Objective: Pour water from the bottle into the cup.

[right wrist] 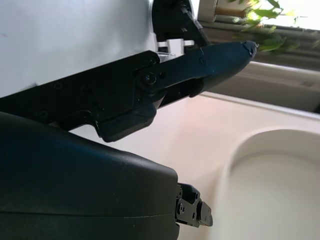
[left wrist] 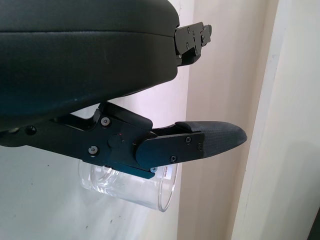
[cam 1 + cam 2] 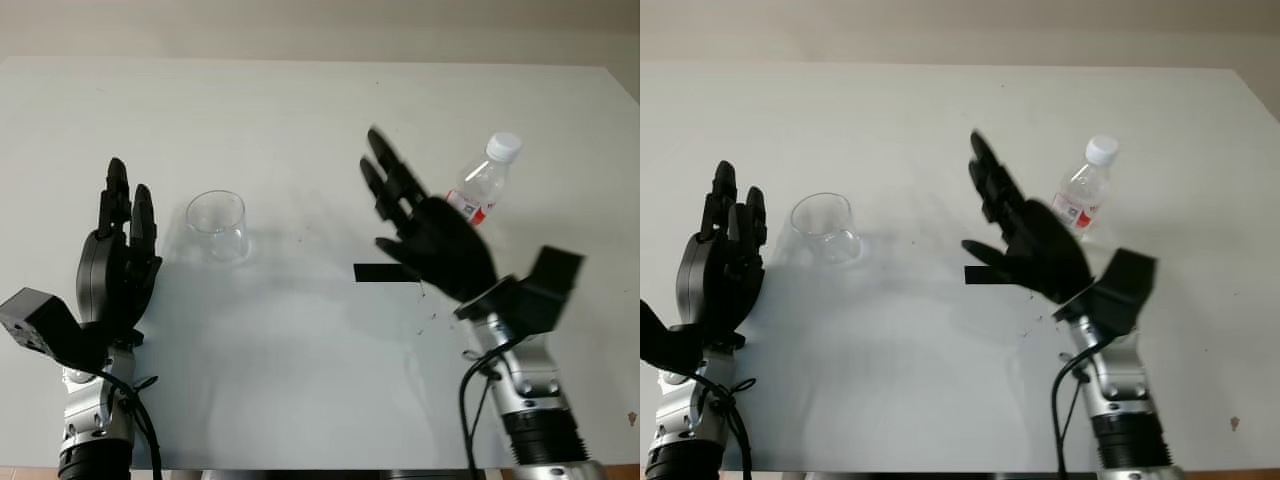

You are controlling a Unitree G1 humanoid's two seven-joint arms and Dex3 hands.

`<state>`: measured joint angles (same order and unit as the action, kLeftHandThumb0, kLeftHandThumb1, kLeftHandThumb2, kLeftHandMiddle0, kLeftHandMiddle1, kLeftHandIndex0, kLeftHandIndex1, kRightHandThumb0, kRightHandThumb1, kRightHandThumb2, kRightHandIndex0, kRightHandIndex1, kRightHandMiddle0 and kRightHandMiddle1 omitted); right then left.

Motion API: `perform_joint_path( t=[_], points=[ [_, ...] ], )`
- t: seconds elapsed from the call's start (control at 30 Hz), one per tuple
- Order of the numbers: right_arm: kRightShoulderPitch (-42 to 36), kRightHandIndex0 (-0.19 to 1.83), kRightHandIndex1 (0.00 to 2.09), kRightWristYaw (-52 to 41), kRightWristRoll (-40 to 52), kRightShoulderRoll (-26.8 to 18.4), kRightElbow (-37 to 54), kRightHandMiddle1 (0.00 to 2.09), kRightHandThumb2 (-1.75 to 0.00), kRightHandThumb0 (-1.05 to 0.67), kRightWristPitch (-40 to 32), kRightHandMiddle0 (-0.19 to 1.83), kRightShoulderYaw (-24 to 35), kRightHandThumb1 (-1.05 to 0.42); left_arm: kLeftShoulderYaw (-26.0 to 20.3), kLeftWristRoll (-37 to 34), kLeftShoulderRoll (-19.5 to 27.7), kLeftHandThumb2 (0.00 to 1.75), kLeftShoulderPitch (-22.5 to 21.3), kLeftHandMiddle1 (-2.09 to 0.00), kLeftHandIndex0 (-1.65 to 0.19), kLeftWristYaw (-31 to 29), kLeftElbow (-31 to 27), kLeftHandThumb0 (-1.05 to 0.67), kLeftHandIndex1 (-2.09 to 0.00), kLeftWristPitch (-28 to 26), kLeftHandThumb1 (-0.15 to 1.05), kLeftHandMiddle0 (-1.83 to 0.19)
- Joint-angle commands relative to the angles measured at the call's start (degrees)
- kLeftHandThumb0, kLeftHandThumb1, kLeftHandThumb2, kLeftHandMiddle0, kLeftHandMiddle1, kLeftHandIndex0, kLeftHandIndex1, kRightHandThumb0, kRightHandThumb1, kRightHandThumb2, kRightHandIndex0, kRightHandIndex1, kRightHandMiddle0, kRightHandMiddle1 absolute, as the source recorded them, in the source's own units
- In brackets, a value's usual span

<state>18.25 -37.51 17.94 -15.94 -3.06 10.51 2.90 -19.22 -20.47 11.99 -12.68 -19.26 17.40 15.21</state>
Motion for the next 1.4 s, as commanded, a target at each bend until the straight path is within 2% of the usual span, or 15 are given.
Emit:
perform_joint_path(
  t=[0.0, 0.13, 0.27, 0.33, 0.47, 0.6, 0.8, 0.9, 1.03, 1.17, 1.37],
  points=[
    [1.0, -0.19, 0.00, -2.7, 3.3, -3.0, 5.5, 0.00, -0.06, -0.91, 0.6, -0.19, 2.0, -1.02, 0.2, -0.1, -0.4, 0.50, 0.5, -0.05, 0.18, -0.4, 1.7, -0.73, -0.04, 0.5, 1.05, 0.18],
    [1.0, -0.19, 0.00, -4.5, 6.4, -4.6, 10.8, 0.00, -0.05, -0.90, 3.7, -0.19, 4.7, -1.01, 0.6, 0.5, -0.6, 0.49, -0.3, -0.06, 0.17, -0.3, 2.5, -0.74, -0.04, 1.1, 1.05, 0.17],
    [0.3, -0.19, 0.00, -0.6, 4.3, -3.9, 15.8, 0.00, -0.04, -0.82, 9.7, -0.19, 7.3, -0.97, 0.9, 1.3, -0.8, 0.50, -0.6, -0.05, 0.17, 0.5, 2.9, -0.74, -0.04, 1.6, 1.05, 0.18],
    [0.0, -0.19, 0.00, 2.4, 3.1, -3.4, 18.1, 0.00, -0.02, -0.77, 12.0, -0.19, 8.4, -0.90, 1.0, 1.4, -1.1, 0.50, -0.6, -0.05, 0.17, 0.8, 3.0, -0.74, -0.04, 1.5, 1.05, 0.18],
    [0.4, -0.19, 0.00, 4.7, 4.6, -1.6, 17.7, 0.00, -0.05, -0.72, 17.6, -0.19, 9.6, -0.92, 1.0, 0.7, -1.3, 0.50, -0.7, -0.05, 0.19, 0.6, 3.2, -0.74, -0.04, 1.1, 1.05, 0.18],
    [0.1, -0.19, 0.00, 10.3, 1.4, 0.5, 17.2, 0.00, -0.07, -0.72, 23.3, -0.19, 12.0, -0.96, 0.9, 0.6, -1.1, 0.50, -0.9, -0.04, 0.19, 0.1, 3.9, -0.74, -0.02, 1.5, 1.05, 0.19],
    [1.2, -0.19, 0.00, 18.3, -6.1, 2.2, 9.8, 0.00, -0.06, -0.75, 30.5, -0.19, 15.1, -0.97, 0.8, 0.7, -0.8, 0.50, -1.3, -0.05, 0.19, -0.2, 4.8, -0.74, -0.02, 1.9, 1.05, 0.19],
    [1.6, -0.19, 0.00, 23.5, -13.5, 1.9, 5.7, 0.00, -0.04, -0.78, 30.5, -0.19, 16.2, -0.93, 0.7, 0.9, -0.7, 0.50, -1.6, -0.05, 0.19, -0.2, 5.2, -0.74, -0.03, 2.2, 1.05, 0.19],
    [1.5, -0.19, 0.00, 28.6, -17.9, 1.8, 1.7, 0.00, -0.05, -0.84, 26.9, -0.19, 15.6, -0.92, 0.7, 1.1, -0.3, 0.50, -1.6, -0.05, 0.18, -0.3, 5.3, -0.75, -0.03, 2.3, 1.05, 0.18],
    [1.5, -0.19, 0.00, 32.4, -19.4, 1.8, -3.7, 0.00, -0.06, -0.87, 22.8, -0.19, 15.0, -0.96, 0.2, 0.1, 0.2, 0.50, -1.4, -0.03, 0.19, -1.7, 5.3, -0.74, -0.01, 2.1, 1.05, 0.19],
    [3.1, -0.19, 0.00, 32.8, -16.7, 1.6, -13.0, 0.00, -0.06, -0.90, 19.2, -0.19, 13.9, -0.95, -0.3, -0.5, 0.8, 0.50, -1.1, -0.03, 0.19, -2.8, 5.4, -0.74, 0.00, 1.7, 1.05, 0.19]
  ],
)
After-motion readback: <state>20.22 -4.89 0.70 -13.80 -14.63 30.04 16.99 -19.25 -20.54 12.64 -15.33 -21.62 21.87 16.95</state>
